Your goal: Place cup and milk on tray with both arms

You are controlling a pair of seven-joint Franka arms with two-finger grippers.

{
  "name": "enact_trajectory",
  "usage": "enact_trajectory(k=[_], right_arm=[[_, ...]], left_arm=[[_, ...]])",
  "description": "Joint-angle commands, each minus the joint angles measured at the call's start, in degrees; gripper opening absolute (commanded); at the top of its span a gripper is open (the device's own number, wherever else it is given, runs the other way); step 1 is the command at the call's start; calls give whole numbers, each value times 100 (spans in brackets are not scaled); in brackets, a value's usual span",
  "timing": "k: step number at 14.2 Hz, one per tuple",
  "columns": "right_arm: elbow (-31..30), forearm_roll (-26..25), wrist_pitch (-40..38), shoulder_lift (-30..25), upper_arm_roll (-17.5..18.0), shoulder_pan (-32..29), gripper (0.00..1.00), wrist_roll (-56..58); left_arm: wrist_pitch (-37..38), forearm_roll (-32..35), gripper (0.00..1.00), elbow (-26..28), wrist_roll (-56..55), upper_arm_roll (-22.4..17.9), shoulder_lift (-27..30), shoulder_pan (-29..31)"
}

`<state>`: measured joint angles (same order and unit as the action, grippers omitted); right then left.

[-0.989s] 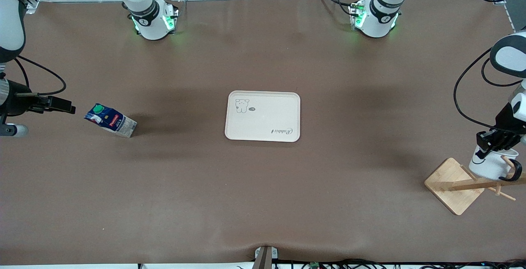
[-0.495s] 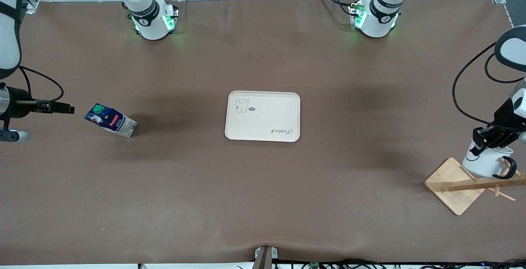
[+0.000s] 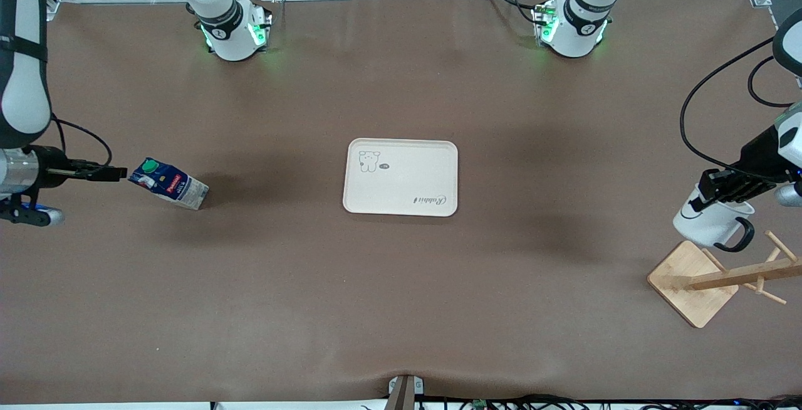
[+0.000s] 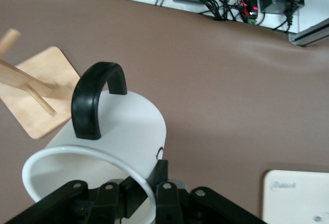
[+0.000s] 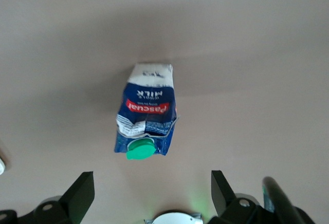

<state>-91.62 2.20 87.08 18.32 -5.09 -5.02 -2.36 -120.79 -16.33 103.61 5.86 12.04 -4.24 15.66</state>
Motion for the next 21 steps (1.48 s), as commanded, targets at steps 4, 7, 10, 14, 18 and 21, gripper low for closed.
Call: enact_trajectory(k=[4,7,10,14,18,21], right_arm=[[-1927,70,1371,-969,61,-16,100,-552],[-2341,79,1890,-1173,78,28,100,-1082],[-2929,87,2801,-1190,87,37,100,-1065],[-3151,87,3060,-1226,96,37,15,-1038],[-2854,87,2755,-1234,105,63,0,-1038],[-2152,87,1956,-1190,131,176,0,-1038]], left_arm=[[442,111,0,-95,-1313,833,-85,16],[486,393,0,-95,-2339,1448,-252,-2],[513,393,0,-95,-3439,1793,-437,-316],[636,648,0,-78,-4635,1801,-788,-1107],[636,973,0,-104,-5953,1793,-1131,-1837],[636,991,0,-95,-6517,1793,-1403,-2190]])
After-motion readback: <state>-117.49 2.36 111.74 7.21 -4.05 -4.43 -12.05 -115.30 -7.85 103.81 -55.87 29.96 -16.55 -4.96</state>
